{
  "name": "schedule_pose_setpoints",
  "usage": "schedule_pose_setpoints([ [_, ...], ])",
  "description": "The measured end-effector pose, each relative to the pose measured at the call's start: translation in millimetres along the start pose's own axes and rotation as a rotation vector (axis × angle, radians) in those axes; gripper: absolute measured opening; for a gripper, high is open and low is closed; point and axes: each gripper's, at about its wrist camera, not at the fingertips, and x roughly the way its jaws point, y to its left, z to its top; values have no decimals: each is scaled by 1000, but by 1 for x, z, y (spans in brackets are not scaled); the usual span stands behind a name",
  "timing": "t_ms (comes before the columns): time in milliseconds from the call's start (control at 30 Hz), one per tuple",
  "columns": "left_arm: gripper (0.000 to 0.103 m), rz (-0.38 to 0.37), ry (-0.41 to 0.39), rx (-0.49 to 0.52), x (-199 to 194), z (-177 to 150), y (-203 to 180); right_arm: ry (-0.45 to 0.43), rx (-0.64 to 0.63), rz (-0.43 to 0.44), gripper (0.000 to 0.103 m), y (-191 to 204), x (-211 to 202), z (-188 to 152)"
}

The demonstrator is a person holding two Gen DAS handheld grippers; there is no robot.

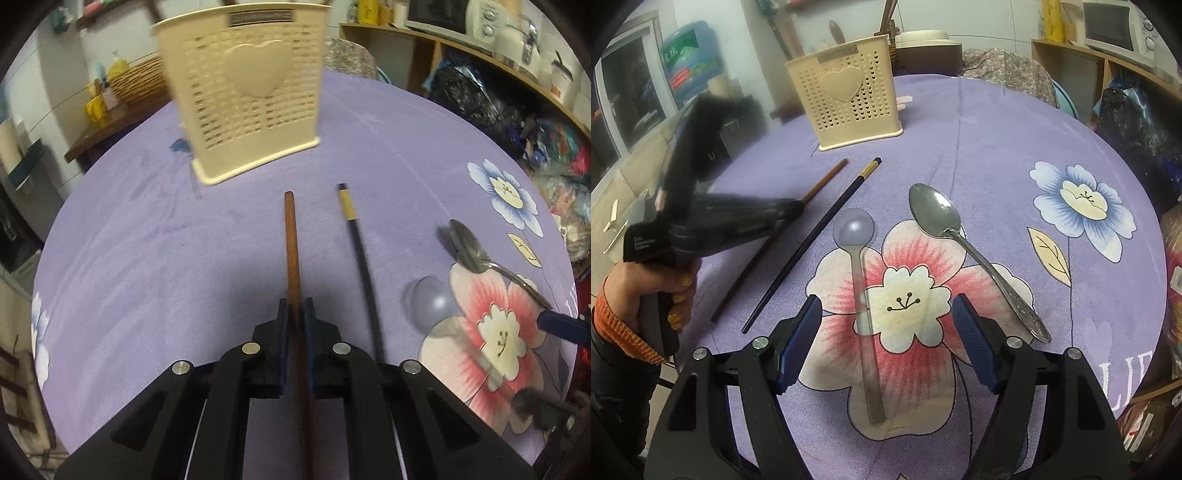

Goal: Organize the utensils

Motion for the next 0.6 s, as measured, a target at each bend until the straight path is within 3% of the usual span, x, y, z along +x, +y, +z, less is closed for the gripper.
schedule_pose_setpoints([
  [200, 9, 0, -1, -75, -17, -24, 26, 34, -84, 35, 73, 20, 14, 8],
  [333, 9, -10, 15, -74, -18, -23, 30, 78, -161, -7, 73, 32, 31, 17],
  [433, 17, -19, 36, -50, -11, -12, 30, 120, -187, -10, 67, 33, 43, 23],
  [500, 28, -25, 51, -30, -5, -3, 30, 134, -203, -14, 63, 33, 47, 26],
  [600, 32, -14, 69, -16, 3, 8, 30, 148, -223, -28, 57, 35, 53, 32],
])
